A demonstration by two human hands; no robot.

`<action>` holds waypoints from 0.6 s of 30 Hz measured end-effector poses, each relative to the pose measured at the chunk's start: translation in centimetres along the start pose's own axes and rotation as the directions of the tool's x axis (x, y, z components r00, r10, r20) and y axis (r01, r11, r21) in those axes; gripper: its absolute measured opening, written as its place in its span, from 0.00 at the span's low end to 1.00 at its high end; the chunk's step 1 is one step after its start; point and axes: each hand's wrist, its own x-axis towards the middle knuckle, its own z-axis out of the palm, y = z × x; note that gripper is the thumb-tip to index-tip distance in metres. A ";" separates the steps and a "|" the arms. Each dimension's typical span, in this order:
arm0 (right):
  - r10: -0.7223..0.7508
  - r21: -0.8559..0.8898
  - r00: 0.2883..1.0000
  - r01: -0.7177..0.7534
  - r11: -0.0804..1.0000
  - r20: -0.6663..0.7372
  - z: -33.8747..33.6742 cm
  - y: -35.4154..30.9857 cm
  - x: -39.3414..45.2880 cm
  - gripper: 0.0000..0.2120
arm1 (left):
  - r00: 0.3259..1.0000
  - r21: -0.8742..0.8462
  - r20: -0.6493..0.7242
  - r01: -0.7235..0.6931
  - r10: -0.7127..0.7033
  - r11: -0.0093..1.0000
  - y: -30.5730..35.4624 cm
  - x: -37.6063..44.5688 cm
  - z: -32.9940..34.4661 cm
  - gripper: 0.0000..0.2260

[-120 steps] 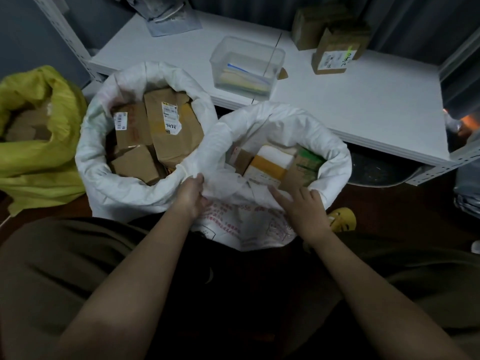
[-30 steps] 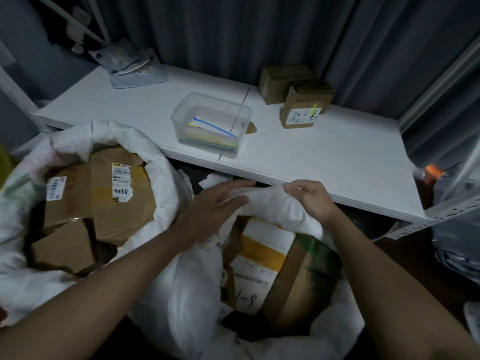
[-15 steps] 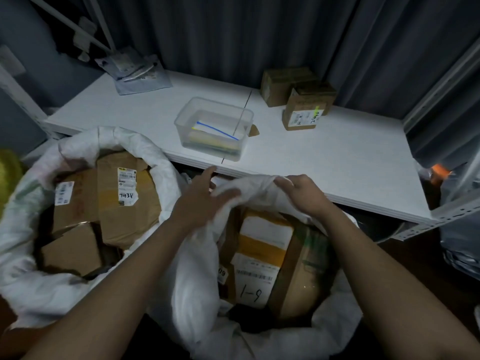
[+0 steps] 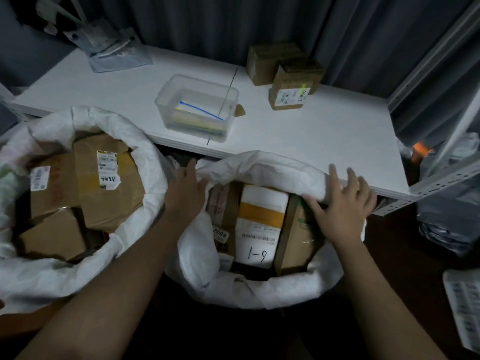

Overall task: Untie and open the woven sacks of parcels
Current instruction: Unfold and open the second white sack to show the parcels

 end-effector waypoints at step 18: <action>-0.478 0.187 0.825 0.440 0.878 0.302 0.8 -5.1 3.6 0.35 | 0.831 0.524 0.222 -0.543 0.510 0.656 -3.2 -2.6 0.1 0.25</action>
